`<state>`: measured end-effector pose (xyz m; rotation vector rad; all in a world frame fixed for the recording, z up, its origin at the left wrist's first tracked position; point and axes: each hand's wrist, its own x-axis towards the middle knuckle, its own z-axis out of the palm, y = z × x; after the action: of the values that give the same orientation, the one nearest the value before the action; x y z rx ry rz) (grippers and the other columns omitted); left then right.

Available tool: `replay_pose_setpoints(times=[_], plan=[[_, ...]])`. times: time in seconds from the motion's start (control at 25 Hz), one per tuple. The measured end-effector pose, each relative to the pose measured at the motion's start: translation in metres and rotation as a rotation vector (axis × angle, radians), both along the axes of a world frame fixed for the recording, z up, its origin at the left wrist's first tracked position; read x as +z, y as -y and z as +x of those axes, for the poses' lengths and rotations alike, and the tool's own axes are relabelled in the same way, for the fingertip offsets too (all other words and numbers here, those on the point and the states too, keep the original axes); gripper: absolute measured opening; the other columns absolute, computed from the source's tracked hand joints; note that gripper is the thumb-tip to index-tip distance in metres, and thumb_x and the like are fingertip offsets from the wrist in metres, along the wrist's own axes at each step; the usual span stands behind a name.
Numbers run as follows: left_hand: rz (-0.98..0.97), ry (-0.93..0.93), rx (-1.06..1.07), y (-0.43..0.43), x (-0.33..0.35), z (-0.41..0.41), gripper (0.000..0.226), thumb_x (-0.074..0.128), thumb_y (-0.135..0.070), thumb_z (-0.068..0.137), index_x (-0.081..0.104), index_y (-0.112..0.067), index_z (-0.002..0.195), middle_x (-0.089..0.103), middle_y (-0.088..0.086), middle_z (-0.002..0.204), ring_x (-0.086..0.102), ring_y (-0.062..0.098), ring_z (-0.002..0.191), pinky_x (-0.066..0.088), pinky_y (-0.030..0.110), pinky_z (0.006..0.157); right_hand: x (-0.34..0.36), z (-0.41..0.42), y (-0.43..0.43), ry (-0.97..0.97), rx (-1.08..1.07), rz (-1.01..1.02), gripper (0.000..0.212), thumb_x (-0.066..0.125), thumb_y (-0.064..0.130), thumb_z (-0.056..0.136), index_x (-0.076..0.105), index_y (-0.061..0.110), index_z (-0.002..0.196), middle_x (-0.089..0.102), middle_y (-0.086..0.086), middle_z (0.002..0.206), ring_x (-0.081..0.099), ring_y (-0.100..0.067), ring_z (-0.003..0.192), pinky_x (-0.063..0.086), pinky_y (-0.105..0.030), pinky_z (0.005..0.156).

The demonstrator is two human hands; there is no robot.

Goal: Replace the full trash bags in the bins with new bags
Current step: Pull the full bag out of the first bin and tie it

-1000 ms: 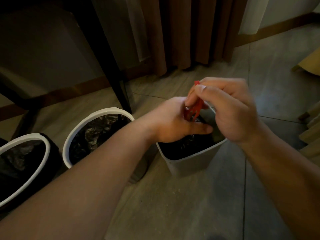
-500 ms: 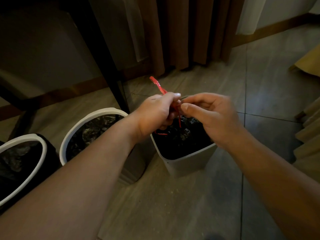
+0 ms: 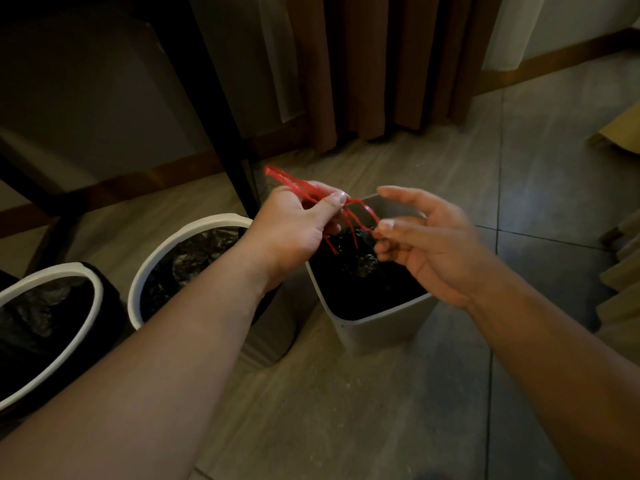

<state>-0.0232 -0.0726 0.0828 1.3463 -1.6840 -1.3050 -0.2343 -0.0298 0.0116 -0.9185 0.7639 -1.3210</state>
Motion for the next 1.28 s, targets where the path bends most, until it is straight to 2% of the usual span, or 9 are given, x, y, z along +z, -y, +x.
replay_pose_setpoints(times=[0.16,0.28,0.4,0.56,0.68,0.8,0.96,1.16,1.28], plan=[[-0.165,0.135,-0.16,-0.002,0.004,0.009,0.008,0.069,-0.032,0.099,0.071,-0.036,0.106,0.076,-0.012,0.103,0.074,0.004,0.097,0.063,0.032,0.084,-0.003,0.012,0.002,-0.547,0.098,-0.089,0.072,0.082,0.015,0.087,0.049,0.028,0.149,0.081,-0.007,0.097,0.079,-0.019,0.09,0.064,-0.03,0.078],[-0.25,0.159,-0.283,-0.009,0.003,0.015,0.009,0.071,-0.026,0.099,0.076,-0.031,0.105,0.076,-0.014,0.102,0.072,0.001,0.098,0.059,0.019,0.081,-0.002,0.021,0.008,-1.086,-0.195,-0.387,0.016,0.076,0.03,0.094,0.073,0.028,0.109,0.072,0.016,0.077,0.07,0.008,0.081,0.056,-0.011,0.07],[-0.228,0.104,-0.323,-0.017,0.001,0.021,0.014,0.071,-0.017,0.098,0.079,-0.02,0.109,0.078,-0.008,0.105,0.073,0.006,0.103,0.058,0.021,0.088,-0.003,0.028,0.012,-1.325,-0.43,-0.557,0.007,0.075,0.033,0.089,0.071,0.028,0.091,0.053,0.023,0.08,0.055,0.011,0.078,0.036,-0.005,0.063],[-0.075,-0.022,-0.237,-0.026,-0.013,0.025,0.018,0.069,-0.01,0.098,0.079,-0.013,0.113,0.079,0.001,0.109,0.075,0.016,0.101,0.061,0.026,0.086,-0.006,0.03,0.012,-1.108,-0.378,-0.479,0.029,0.077,0.019,0.091,0.061,0.035,0.109,0.065,0.018,0.084,0.064,0.01,0.084,0.045,-0.003,0.068],[-0.019,-0.004,-0.208,-0.032,-0.02,0.023,0.023,0.063,-0.01,0.102,0.078,-0.019,0.118,0.078,-0.003,0.111,0.075,0.013,0.097,0.057,0.019,0.079,-0.006,0.029,0.008,-1.196,-0.354,-0.611,0.037,0.063,0.017,0.1,0.063,0.027,0.136,0.076,0.01,0.106,0.069,0.0,0.097,0.049,-0.005,0.081],[-0.051,0.039,-0.17,-0.032,-0.024,0.022,0.025,0.063,-0.011,0.102,0.077,-0.027,0.116,0.076,-0.008,0.116,0.073,0.007,0.104,0.06,0.027,0.09,-0.01,0.025,0.005,-1.188,-0.389,-0.623,0.028,0.064,0.017,0.101,0.071,0.019,0.128,0.076,0.009,0.113,0.066,0.006,0.104,0.054,-0.013,0.091],[-0.128,0.044,-0.06,-0.03,-0.026,0.019,0.02,0.064,-0.022,0.103,0.079,-0.031,0.112,0.079,-0.01,0.107,0.073,0.004,0.103,0.061,0.033,0.093,-0.006,0.02,0.004,-0.737,-0.268,-0.389,0.024,0.064,0.015,0.101,0.072,0.019,0.124,0.079,0.009,0.108,0.074,-0.005,0.105,0.061,-0.026,0.089],[-0.161,0.033,0.105,-0.027,-0.033,0.018,0.032,0.051,-0.042,0.108,0.08,-0.028,0.1,0.078,-0.01,0.094,0.073,0.003,0.089,0.063,0.024,0.07,0.0,0.009,0.01,-0.73,-0.527,-0.365,0.021,0.064,0.016,0.1,0.072,0.026,0.117,0.079,0.013,0.096,0.078,-0.005,0.087,0.064,-0.026,0.079],[-0.132,0.275,0.294,-0.02,-0.048,0.029,0.042,0.048,-0.047,0.108,0.073,-0.021,0.085,0.073,0.003,0.074,0.071,0.017,0.068,0.06,0.035,0.065,-0.009,-0.009,0.013,-0.84,-0.654,-0.284,0.026,0.062,0.013,0.099,0.07,0.027,0.12,0.076,0.007,0.083,0.077,-0.012,0.078,0.064,-0.035,0.077]])
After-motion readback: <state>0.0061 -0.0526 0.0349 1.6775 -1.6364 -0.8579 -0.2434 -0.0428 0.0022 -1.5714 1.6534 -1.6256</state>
